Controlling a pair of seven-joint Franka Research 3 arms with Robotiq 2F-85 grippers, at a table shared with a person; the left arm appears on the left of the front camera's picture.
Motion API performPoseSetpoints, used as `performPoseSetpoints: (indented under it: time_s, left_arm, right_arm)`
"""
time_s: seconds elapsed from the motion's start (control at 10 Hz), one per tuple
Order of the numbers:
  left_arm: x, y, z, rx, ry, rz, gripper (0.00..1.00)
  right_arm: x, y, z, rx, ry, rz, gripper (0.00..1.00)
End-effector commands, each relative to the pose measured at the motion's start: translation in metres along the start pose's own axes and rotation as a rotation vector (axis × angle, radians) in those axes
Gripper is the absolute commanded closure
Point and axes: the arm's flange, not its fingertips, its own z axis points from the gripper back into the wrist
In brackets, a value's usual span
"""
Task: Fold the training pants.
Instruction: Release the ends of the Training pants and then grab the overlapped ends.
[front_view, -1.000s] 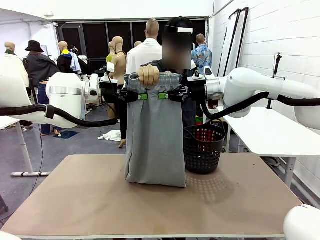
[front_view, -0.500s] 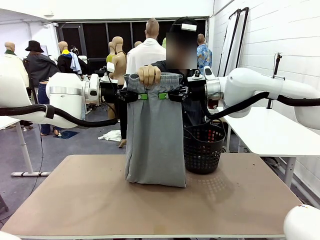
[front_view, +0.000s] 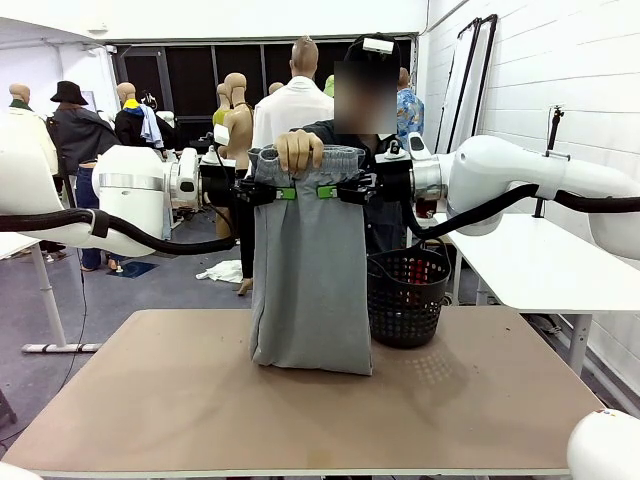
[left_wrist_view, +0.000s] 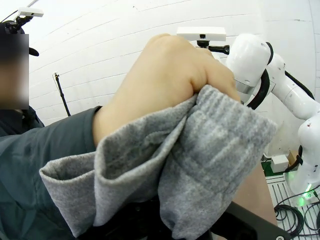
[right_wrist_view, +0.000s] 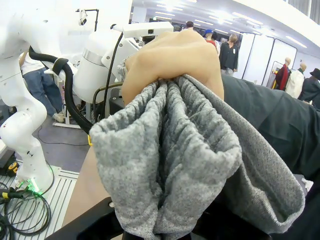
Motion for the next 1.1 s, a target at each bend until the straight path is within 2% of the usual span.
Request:
performPoseSetpoints:
  time_s: [0.0,0.1,0.5,0.6,1.0]
  left_arm:
    - [0.0011,-0.0012,-0.0001,-0.011,0.014,0.0,1.0]
    - [0.0015,-0.0014,-0.0001,-0.012,0.017,0.008,0.84]
    - [0.0031,-0.0025,0.0032,0.013,0.019,0.01,0.05]
    - [0.0032,-0.0028,0.0053,0.021,0.018,0.01,0.0]
    - [0.0012,-0.0051,0.0087,0.03,0.02,0.028,0.0]
  right_arm:
    - [0.0007,-0.0002,-0.0015,0.01,0.004,-0.007,1.0]
    - [0.0009,-0.0005,-0.0021,0.027,0.004,-0.021,0.87]
    - [0.0018,0.0007,-0.0031,0.035,0.042,-0.054,0.07]
    - [0.0016,0.0004,-0.0023,0.033,0.045,-0.058,0.0]
    - [0.0031,-0.0005,-0.0002,0.023,0.047,-0.071,0.0]
